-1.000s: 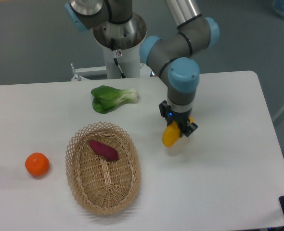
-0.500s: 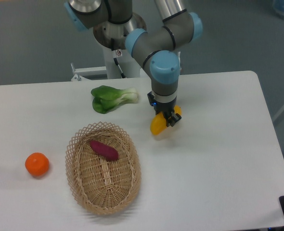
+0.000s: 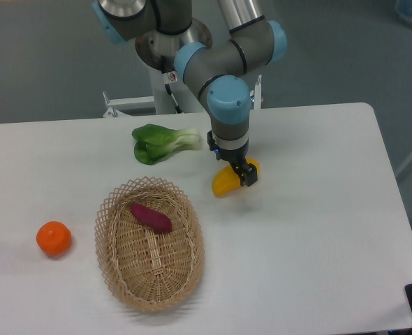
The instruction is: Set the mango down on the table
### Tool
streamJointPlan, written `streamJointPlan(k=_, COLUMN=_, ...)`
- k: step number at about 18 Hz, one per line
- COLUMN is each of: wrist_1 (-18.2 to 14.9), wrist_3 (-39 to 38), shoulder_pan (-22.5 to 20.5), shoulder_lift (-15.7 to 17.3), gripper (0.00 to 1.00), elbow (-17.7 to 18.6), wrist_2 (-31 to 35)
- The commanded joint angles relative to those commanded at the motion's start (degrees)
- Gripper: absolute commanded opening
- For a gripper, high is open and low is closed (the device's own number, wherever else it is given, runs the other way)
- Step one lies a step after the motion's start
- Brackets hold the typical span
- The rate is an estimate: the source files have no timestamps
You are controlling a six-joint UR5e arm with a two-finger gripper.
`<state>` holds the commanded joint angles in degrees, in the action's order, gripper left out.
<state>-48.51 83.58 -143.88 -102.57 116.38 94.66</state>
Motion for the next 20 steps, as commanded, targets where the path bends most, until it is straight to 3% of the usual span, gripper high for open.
streamJointPlan(k=4, wrist_1=-1.1, wrist_3=0.4, shoulder_pan=-0.7, shoulder_lift=-0.8, gripper=1.0, elbow=-4.3, wrist_2=-0.4)
streamJointPlan(k=14, wrist_1=-1.8, wrist_3=0.6, shoulder_pan=-1.3, shoulder_lift=-7.2, gripper=1.0, elbow=-17.0, wrist_2=-0.4)
streamJointPlan(k=20, wrist_1=-6.8, wrist_3=0.0, shoulder_pan=-1.8, shoulder_lift=-10.3, gripper=1.0, elbow=-24.0, wrist_2=-0.4)
